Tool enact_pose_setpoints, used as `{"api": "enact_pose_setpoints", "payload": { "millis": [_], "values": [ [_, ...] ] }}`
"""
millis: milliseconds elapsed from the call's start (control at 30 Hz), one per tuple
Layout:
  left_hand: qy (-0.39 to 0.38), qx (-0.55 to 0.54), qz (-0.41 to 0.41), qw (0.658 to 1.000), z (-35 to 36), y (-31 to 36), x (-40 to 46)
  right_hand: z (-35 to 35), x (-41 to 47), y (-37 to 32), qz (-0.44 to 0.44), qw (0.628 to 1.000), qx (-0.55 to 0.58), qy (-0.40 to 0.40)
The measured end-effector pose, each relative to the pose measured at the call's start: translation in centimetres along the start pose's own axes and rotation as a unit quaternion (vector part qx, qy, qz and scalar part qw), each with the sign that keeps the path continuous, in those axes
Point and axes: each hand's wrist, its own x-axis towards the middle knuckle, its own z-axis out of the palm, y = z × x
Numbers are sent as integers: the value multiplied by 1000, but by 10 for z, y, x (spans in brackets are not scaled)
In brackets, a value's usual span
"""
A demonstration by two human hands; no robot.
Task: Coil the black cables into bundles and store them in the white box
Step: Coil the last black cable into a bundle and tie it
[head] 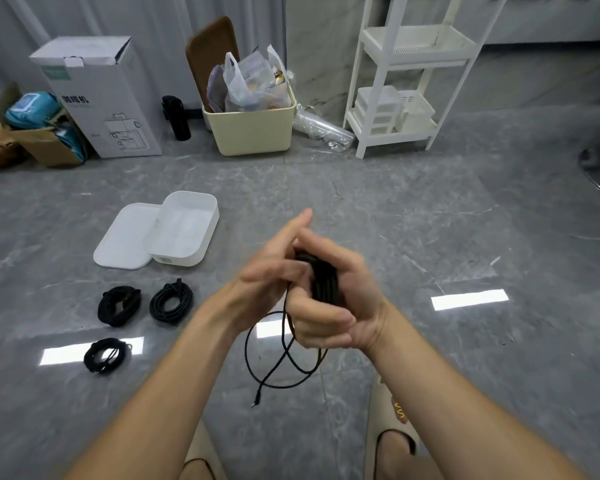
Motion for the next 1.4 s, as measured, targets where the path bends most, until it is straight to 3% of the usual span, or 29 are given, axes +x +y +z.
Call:
{"api": "enact_pose_setpoints", "payload": {
  "millis": [100,300,467,667,867,1167,1400],
  "values": [
    [-32,-11,-36,999,-1,-2,2,0,-5,-8,-76,996,45,8],
    [-73,-73,-78,992,-2,-4,4,-3,-15,-17,-214,966,85,118],
    [-91,-88,-106,986,-2,-4,3,-5,-23,-22,-289,938,126,147],
    [-100,-105,-132,981,-2,-4,4,-6,-28,-27,-363,890,93,260],
    [-100,-112,-156,976,-1,-2,3,-6,-30,-31,-399,850,78,335],
    [-78,-110,-171,976,-3,-3,2,-4,-27,-32,-384,822,-38,419],
    [-75,-100,-176,977,-2,-1,0,-8,-31,-34,-400,792,-62,457]
  ]
}}
